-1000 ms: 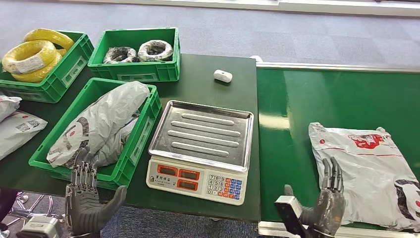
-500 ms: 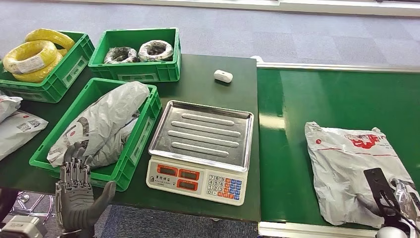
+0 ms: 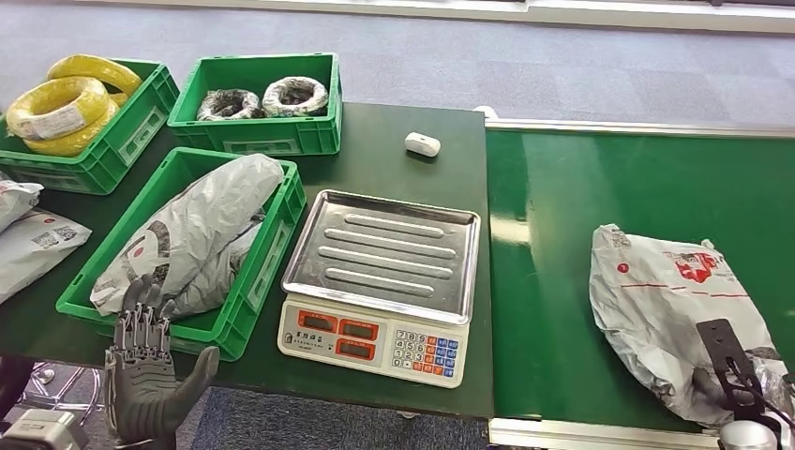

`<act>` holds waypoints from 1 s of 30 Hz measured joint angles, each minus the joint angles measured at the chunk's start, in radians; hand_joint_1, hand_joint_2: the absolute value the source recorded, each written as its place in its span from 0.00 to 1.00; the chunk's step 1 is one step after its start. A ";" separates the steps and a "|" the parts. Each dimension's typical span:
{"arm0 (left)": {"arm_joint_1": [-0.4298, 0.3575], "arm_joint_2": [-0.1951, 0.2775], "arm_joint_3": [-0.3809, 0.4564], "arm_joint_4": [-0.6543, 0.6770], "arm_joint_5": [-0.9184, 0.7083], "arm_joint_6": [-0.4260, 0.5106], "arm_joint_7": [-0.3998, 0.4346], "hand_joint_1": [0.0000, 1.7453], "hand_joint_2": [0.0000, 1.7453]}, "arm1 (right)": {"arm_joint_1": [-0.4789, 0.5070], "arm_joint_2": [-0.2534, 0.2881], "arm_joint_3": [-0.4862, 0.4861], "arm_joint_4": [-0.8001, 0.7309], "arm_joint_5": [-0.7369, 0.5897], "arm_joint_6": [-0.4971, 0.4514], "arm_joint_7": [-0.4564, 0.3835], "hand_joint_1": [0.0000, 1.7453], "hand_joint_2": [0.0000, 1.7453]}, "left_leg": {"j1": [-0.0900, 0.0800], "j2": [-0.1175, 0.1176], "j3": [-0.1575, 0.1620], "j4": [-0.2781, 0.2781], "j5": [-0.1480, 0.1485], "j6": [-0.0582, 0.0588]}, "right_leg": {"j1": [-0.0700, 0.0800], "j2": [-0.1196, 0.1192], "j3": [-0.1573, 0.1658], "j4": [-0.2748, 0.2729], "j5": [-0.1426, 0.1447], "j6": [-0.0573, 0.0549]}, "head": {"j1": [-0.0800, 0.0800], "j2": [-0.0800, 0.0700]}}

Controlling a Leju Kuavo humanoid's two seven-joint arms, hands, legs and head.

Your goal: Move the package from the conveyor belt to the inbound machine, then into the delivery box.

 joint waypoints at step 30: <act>-0.088 -0.003 -0.024 0.111 -0.002 -0.070 -0.041 0.00 1.00 | -0.020 0.249 0.743 -0.714 0.131 -0.095 -0.323 1.00 1.00 | 0.001 0.000 0.000 -0.001 0.002 -0.001 | 0.001 0.000 -0.002 0.001 0.000 0.000 | 0.000 0.000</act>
